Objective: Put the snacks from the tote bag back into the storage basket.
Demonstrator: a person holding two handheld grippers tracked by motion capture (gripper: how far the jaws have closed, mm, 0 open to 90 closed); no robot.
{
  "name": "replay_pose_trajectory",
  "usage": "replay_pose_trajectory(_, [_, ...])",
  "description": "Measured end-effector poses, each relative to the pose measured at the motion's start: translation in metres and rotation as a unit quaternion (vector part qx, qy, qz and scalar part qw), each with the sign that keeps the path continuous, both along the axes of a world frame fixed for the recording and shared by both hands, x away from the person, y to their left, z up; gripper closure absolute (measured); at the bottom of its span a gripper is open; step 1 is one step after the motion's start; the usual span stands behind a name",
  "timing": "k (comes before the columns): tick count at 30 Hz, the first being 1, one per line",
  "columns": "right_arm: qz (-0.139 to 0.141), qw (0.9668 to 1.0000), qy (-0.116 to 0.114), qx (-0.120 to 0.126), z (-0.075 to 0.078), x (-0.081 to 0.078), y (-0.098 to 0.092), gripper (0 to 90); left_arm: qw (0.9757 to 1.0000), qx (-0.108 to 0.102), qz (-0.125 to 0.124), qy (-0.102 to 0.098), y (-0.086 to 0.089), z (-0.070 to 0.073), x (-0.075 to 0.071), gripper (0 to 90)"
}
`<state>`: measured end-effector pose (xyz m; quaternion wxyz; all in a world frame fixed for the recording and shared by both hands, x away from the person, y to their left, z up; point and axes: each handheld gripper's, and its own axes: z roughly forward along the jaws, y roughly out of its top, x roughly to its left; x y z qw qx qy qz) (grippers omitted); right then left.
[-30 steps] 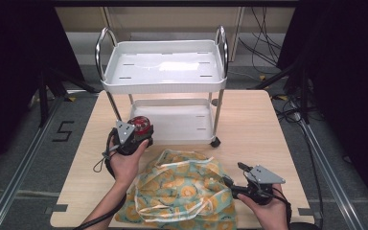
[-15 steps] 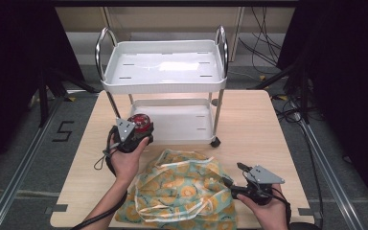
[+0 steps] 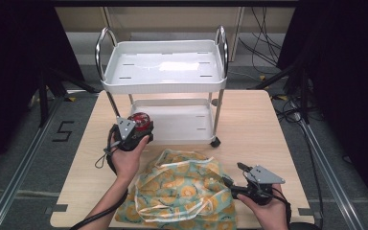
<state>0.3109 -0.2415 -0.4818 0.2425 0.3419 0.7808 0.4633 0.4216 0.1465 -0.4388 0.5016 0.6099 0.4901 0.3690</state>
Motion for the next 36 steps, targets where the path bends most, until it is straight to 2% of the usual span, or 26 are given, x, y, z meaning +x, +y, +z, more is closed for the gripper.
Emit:
replay_pose_trajectory(2, [0.000,1.0000,-0.001,0.000,0.000,0.000,0.000,26.4,1.0000,0.001,0.000,-0.001,0.000,0.000,0.001,23.3])
replay_pose_trajectory(3, [0.003,0.9999,-0.010,-0.002,0.000,0.001,0.000,26.5,1.0000,0.000,0.001,-0.002,0.000,-0.001,0.001,23.3])
replay_pose_trajectory(6, [0.002,1.0000,-0.003,-0.002,0.000,0.000,0.000,26.5,1.0000,0.001,0.001,-0.002,-0.001,-0.001,0.002,23.3])
replay_pose_trajectory(11, [0.005,0.9999,-0.010,0.001,-0.001,0.002,0.000,26.4,1.0000,0.000,0.002,-0.002,-0.001,-0.002,0.004,23.3])
replay_pose_trajectory(13, [0.004,1.0000,-0.001,0.003,-0.001,0.001,0.000,26.4,1.0000,0.001,0.003,-0.001,-0.001,-0.002,0.005,23.3])
replay_pose_trajectory(23, [0.003,0.9999,-0.009,-0.004,0.000,0.001,0.000,26.4,1.0000,0.004,0.002,0.001,-0.001,-0.003,0.008,23.3])
replay_pose_trajectory(24, [0.001,1.0000,0.000,-0.001,0.000,0.000,0.000,26.4,1.0000,0.004,0.002,0.001,-0.001,-0.003,0.009,23.3])
replay_pose_trajectory(29, [0.003,1.0000,0.006,-0.003,0.000,-0.001,0.001,26.4,1.0000,0.003,0.003,0.002,-0.001,-0.003,0.010,23.3])
replay_pose_trajectory(30, [-0.003,0.9998,0.019,0.004,0.000,-0.003,0.002,26.4,1.0000,0.003,0.003,0.002,-0.001,-0.003,0.011,23.3])
replay_pose_trajectory(31, [-0.003,0.9998,0.018,0.004,0.000,-0.003,0.002,26.4,1.0000,0.003,0.002,0.001,0.000,-0.003,0.011,23.3])
replay_pose_trajectory(32, [0.005,1.0000,0.002,-0.003,0.000,0.000,0.001,26.4,1.0000,0.004,0.002,0.001,0.000,-0.003,0.012,23.3])
replay_pose_trajectory(33, [0.005,1.0000,-0.001,-0.005,0.000,0.000,0.001,26.4,1.0000,0.004,0.002,0.002,-0.001,-0.003,0.012,23.3])
replay_pose_trajectory(35, [-0.001,0.9999,0.012,0.002,0.000,-0.002,0.002,26.4,1.0000,0.005,0.002,0.003,-0.001,-0.003,0.012,23.3])
replay_pose_trajectory(36, [0.001,1.0000,0.008,0.000,0.000,-0.001,0.002,26.4,1.0000,0.003,0.001,0.003,-0.001,-0.004,0.012,23.3])
